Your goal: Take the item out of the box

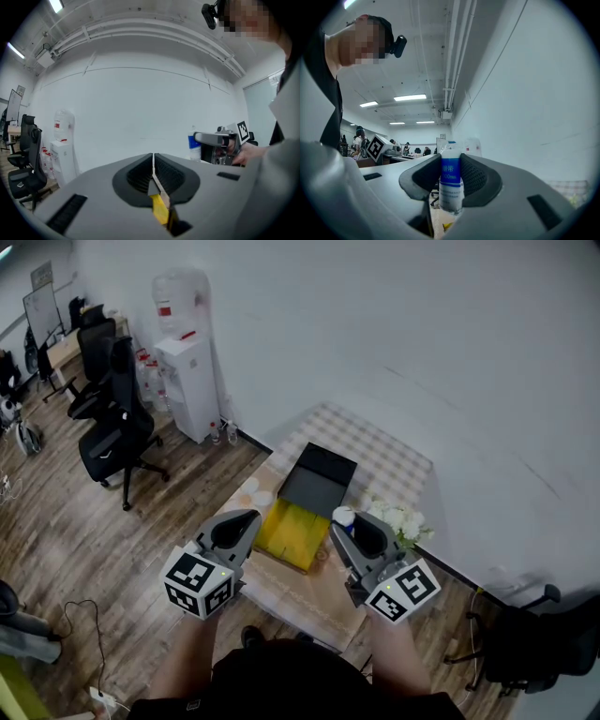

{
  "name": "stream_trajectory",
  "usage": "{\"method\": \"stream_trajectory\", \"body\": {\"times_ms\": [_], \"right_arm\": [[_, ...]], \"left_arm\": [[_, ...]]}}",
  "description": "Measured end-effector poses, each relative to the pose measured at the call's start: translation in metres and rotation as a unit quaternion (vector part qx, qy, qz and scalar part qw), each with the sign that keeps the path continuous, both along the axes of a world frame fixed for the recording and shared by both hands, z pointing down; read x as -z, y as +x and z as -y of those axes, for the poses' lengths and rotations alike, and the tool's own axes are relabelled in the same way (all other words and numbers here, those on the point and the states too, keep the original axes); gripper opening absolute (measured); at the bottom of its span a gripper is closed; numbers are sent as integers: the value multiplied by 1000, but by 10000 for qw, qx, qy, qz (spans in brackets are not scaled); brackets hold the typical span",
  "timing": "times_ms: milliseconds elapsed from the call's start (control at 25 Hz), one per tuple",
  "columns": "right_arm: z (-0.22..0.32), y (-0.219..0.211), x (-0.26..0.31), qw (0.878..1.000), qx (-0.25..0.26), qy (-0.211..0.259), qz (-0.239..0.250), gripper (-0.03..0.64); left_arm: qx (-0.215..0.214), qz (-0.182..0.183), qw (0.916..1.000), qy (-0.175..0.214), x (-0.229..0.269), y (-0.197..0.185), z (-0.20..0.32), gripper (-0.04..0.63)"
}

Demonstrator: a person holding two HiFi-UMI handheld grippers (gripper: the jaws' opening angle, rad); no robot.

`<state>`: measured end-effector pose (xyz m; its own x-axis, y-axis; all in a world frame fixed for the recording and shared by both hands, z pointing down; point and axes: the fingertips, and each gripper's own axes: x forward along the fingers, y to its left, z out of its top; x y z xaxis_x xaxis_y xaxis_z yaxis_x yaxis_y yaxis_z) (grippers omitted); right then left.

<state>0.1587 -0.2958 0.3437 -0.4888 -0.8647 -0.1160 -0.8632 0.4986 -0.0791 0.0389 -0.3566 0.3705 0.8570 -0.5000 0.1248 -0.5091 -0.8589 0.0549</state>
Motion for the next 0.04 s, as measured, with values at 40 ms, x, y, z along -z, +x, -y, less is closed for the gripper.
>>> {"method": "stream_trajectory", "body": {"times_ms": [40], "right_arm": [[0,0,0,10000,5,-6,1,134]], "left_arm": [[-5,3,10000,-4,0,1,0,23]]}}
